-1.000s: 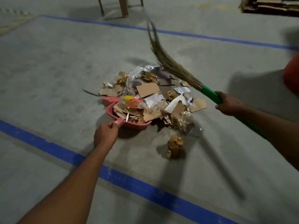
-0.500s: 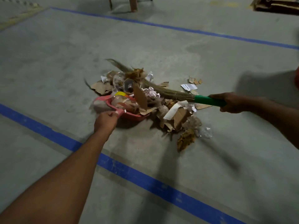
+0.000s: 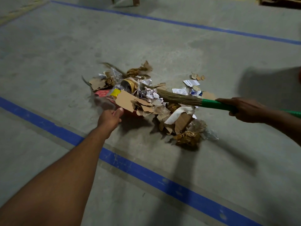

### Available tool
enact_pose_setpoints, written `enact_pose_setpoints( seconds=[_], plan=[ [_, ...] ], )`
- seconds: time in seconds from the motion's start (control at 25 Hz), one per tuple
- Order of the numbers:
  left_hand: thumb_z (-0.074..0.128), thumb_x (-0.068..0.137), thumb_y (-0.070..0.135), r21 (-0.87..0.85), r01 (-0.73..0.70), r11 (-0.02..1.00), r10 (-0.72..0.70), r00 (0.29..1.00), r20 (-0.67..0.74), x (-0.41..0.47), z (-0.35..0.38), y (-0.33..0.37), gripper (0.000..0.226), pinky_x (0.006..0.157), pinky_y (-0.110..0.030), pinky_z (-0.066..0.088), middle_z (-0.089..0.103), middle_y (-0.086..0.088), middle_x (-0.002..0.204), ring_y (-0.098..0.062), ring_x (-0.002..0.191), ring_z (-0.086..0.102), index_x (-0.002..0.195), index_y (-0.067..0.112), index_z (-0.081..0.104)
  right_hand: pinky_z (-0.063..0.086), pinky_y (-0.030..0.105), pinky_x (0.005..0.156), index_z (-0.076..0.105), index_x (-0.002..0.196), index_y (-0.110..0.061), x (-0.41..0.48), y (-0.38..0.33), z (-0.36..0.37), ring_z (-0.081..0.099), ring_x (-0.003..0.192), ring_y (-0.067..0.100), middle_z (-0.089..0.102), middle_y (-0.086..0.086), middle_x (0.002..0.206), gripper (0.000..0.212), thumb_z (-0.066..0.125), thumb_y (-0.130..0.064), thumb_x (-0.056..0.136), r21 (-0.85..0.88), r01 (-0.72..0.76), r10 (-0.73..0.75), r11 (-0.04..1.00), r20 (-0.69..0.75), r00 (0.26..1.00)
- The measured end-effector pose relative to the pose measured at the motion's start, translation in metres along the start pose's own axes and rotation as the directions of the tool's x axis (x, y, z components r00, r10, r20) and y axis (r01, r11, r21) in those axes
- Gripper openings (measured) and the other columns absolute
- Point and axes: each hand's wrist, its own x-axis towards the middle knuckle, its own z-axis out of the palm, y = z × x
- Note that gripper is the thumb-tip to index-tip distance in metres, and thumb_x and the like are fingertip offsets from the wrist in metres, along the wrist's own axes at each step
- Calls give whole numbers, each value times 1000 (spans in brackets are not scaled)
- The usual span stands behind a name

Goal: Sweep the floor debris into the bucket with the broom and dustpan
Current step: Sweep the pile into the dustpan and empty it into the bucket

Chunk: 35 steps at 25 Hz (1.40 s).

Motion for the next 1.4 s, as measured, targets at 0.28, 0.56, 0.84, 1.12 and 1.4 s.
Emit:
enact_pose_setpoints(
  seconds=[0.28,0.56,0.84,1.12,1.4],
  plan=[
    [55,101,52,-41,-38,998,39,999,19,-5,7,-9,44,65,-33,44,68,-8,88,-21,72,57,93,12,70,48,35,66,35,145,-24,-1,-13,10,57,89,23,60,9,111,64,56,-1,89,72,-129,118,989,141,983],
    [60,99,50,-211,-11,977,15,1000,19,-15,21,-10,49,63,-34,41,63,-9,81,-20,69,51,99,2,70,43,32,64,41,145,-24,-12,-5,30,55,80,19,59,6,99,62,54,0,90,135,-188,172,973,119,978],
    [61,97,54,-315,-46,948,54,998,15,-30,55,3,35,66,-34,43,64,-3,83,-16,74,53,97,20,70,53,38,72,49,139,-23,-32,25,38,59,83,23,63,8,99,58,57,3,87,195,-305,294,932,87,952],
    [58,102,45,-332,-60,941,65,998,4,-66,27,51,28,61,-27,42,63,1,79,-11,70,53,105,20,71,53,34,63,46,138,-28,-76,9,-12,61,77,26,65,8,98,64,59,0,83,162,-385,377,908,84,923],
    [59,102,44,-285,6,958,-4,1000,6,-142,-59,127,25,63,-31,42,64,3,73,-14,67,54,102,24,73,51,33,66,44,139,-31,-165,-43,-120,61,82,26,67,6,101,70,59,-1,78,164,-444,419,881,166,893]
  ],
)
